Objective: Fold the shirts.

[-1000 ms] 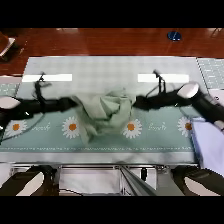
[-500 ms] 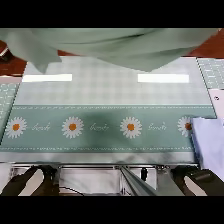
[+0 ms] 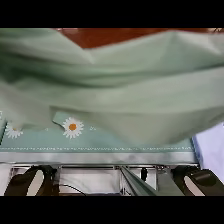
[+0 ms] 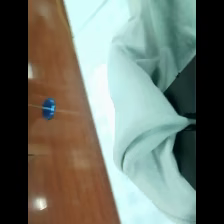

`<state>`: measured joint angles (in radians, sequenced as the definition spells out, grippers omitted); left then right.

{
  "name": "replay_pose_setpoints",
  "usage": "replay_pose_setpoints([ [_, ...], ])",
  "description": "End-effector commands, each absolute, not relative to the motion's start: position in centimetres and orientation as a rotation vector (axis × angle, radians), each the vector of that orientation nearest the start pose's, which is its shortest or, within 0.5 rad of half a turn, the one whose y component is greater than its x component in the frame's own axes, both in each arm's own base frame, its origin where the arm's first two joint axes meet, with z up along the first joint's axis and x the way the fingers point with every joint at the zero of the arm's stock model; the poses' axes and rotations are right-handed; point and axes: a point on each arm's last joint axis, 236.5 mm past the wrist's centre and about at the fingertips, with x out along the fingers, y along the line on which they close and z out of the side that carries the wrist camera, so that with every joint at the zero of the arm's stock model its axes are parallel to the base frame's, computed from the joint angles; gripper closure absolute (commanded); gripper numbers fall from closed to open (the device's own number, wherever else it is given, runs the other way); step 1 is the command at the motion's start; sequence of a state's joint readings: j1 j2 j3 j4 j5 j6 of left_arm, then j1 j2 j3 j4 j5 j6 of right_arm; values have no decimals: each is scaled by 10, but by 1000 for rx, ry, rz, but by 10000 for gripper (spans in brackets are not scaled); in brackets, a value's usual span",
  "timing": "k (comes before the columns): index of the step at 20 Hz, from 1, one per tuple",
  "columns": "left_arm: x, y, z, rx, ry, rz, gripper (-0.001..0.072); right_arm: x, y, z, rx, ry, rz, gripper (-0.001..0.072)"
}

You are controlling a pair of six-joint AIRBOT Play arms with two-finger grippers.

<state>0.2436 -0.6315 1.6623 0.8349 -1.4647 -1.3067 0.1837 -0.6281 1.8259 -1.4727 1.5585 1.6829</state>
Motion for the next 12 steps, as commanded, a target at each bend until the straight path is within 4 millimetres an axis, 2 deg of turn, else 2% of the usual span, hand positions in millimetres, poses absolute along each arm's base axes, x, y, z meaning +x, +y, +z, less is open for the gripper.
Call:
replay_pose_setpoints([
  [1,186,-94,361,19,496,-433,684,177,35,375,93,522,151,692],
  [3,199,-90,311,-46,660,-424,684,196,35,342,89,610,126,692],
  [7,232,-93,177,-190,1036,-459,684,255,38,265,70,741,79,693],
  [9,272,-93,120,-292,1109,-430,683,292,37,228,39,821,45,693],
  [11,321,-96,84,-378,1092,-423,683,337,32,200,48,865,20,693],
  [12,346,-99,72,-431,1077,-420,684,360,24,185,83,876,-3,693],
])
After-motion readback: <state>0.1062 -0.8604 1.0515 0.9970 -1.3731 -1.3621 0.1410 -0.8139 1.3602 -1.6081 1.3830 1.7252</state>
